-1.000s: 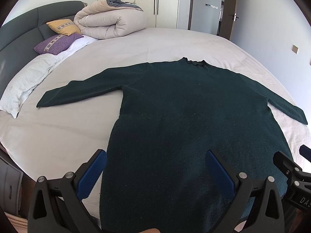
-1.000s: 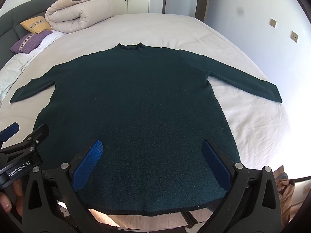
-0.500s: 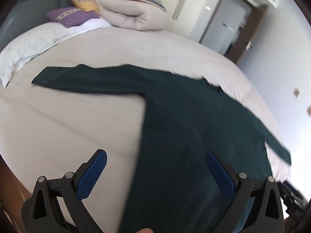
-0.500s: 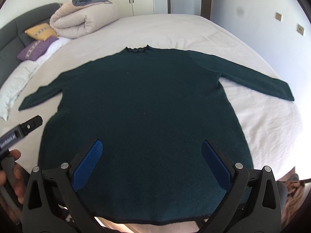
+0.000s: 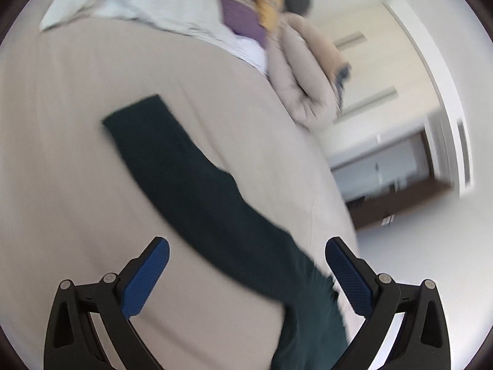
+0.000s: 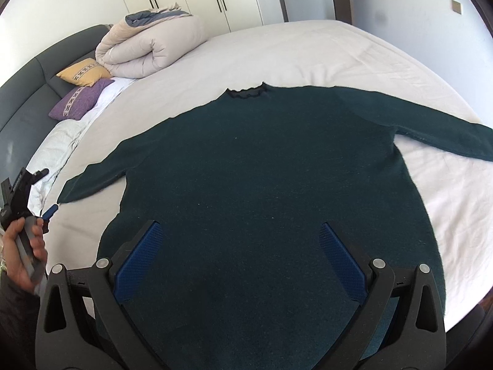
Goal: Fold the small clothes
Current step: 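Grasp the sweater sleeve cuff with the left gripper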
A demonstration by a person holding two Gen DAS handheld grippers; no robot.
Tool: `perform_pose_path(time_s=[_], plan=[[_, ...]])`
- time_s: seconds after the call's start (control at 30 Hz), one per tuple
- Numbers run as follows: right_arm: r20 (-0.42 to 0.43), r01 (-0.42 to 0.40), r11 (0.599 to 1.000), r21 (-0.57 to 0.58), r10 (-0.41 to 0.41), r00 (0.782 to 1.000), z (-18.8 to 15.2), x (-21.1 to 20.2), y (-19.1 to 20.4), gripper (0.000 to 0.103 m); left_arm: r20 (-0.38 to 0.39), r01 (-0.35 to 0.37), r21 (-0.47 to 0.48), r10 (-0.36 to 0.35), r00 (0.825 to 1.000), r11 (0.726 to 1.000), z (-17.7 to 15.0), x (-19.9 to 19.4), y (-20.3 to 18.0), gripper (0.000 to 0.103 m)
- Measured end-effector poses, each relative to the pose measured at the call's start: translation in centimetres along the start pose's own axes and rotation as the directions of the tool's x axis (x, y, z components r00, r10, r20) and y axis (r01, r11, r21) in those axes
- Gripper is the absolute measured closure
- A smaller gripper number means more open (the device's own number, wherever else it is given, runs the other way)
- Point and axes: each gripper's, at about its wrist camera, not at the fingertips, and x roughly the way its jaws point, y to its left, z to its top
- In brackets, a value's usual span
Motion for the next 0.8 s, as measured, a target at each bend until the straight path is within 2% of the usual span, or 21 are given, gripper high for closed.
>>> perform_pose_path(time_s=[0.17,0.37,0.47,0.63,0.73,0.8], plan=[[-0.047,0.008,1.000,-0.005,-0.008,0.999,0.2,2.7,1.0,0.000,0.007,0.014,-0.207,-0.013,1.000,0.978,3.6,2.7,4.8,0.002],[-0.074,0.010,1.000,-0.014,-0.011,0.997,0.3,4.6,1.9,0.000,0.059,0.046,-0.269,-0.031,0.998,0.962,5.3,3.9,6.1,0.005],[-0.082,0.006,1.000,-0.010,-0.007,0.997,0.3,5.0,2.2,0.000,0.088,0.056,-0.327,-0.028,0.996,0.943,6.1,3.9,6.9,0.012],[-0.078,0.008,1.000,-0.002,-0.008,0.997,0.3,5.6,2.4,0.000,0.098,0.038,-0.375,-0.001,0.995,0.926,6.9,4.1,8.5,0.035],[-0.082,0.008,1.000,0.007,-0.008,0.997,0.1,5.6,2.1,0.000,0.082,0.003,-0.373,0.030,0.996,0.928,7.1,4.7,8.7,0.062],[-0.085,0.007,1.000,0.013,-0.006,0.996,0.0,5.8,1.9,0.000,0.053,-0.044,-0.365,0.068,0.996,0.930,7.1,5.5,8.6,0.095]])
